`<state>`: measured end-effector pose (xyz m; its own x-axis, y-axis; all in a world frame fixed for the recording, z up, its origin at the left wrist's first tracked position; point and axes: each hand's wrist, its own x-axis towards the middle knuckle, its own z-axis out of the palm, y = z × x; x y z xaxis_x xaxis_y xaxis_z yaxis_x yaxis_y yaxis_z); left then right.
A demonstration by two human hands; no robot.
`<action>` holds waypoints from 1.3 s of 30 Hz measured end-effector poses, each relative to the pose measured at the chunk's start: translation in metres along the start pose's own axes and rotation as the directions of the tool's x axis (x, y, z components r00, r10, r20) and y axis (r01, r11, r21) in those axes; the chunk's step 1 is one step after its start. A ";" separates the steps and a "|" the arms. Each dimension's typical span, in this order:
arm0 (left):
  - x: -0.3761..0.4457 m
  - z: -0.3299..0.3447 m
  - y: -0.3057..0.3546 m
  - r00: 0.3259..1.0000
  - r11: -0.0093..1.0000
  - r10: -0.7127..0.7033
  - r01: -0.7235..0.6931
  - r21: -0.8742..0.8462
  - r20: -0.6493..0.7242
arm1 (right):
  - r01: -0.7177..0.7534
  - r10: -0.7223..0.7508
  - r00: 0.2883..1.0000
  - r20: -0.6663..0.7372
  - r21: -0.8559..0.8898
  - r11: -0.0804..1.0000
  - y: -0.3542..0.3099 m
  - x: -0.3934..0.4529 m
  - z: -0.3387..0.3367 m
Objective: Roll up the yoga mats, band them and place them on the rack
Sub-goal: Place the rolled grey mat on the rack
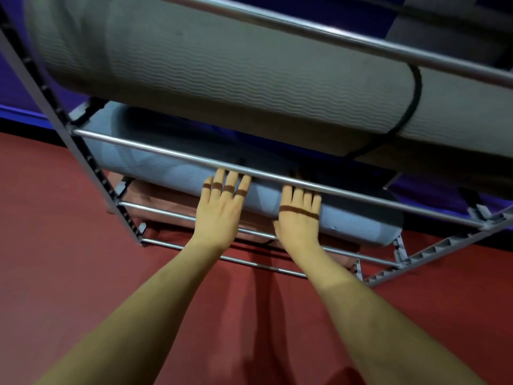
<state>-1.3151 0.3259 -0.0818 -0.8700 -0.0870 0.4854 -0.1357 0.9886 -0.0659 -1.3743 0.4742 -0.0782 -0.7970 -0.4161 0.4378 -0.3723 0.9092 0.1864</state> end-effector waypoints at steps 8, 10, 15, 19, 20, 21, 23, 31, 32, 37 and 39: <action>0.006 0.006 -0.005 1.000 0.999 0.015 -0.014 0.038 -0.027 | 0.008 -0.006 0.998 -0.069 0.030 1.000 -0.001 -0.004 0.002; 0.006 0.007 -0.008 0.998 0.999 0.023 -0.021 0.040 -0.050 | 0.017 -0.013 0.997 -0.077 0.052 0.999 0.000 -0.002 0.001; 0.006 0.006 -0.008 0.994 0.999 0.004 0.001 0.046 -0.106 | 0.046 -0.034 0.989 -0.143 0.082 0.996 0.004 0.002 -0.006; 0.009 0.001 -0.004 0.988 0.999 -0.040 0.045 0.027 -0.146 | 0.065 -0.040 0.974 -0.223 0.107 0.992 0.010 0.008 -0.016; 0.008 0.001 -0.002 0.987 0.998 -0.043 0.049 0.033 -0.154 | 0.059 -0.035 0.975 -0.220 0.103 0.993 0.011 0.006 -0.018; 0.006 0.000 0.000 0.986 0.998 -0.043 0.051 0.042 -0.159 | 0.052 -0.032 0.978 -0.208 0.091 0.995 0.011 0.004 -0.020; 0.002 0.001 0.002 0.985 0.998 -0.040 0.049 0.046 -0.168 | 0.040 -0.028 0.983 -0.181 0.065 0.997 0.012 -0.002 -0.020; 0.006 0.002 0.005 0.979 0.997 -0.064 0.071 0.032 -0.195 | 0.074 -0.045 0.973 -0.227 0.119 0.990 0.017 0.002 -0.024; 0.007 0.003 0.005 0.981 0.997 -0.066 0.072 0.025 -0.184 | 0.072 -0.040 0.973 -0.226 0.133 0.989 0.018 0.003 -0.024; 0.009 0.004 0.006 0.985 0.998 -0.063 0.064 0.004 -0.162 | 0.052 -0.023 0.982 -0.188 0.154 0.987 0.017 0.003 -0.025; 0.008 0.001 0.005 0.986 0.998 -0.060 0.061 -0.002 -0.156 | 0.057 -0.028 0.981 -0.192 0.148 0.987 0.017 0.003 -0.027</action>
<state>-1.3231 0.3304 -0.0792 -0.7757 -0.1262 0.6184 -0.1874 0.9817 -0.0347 -1.3708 0.4891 -0.0501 -0.6803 -0.4309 0.5929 -0.4833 0.8719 0.0791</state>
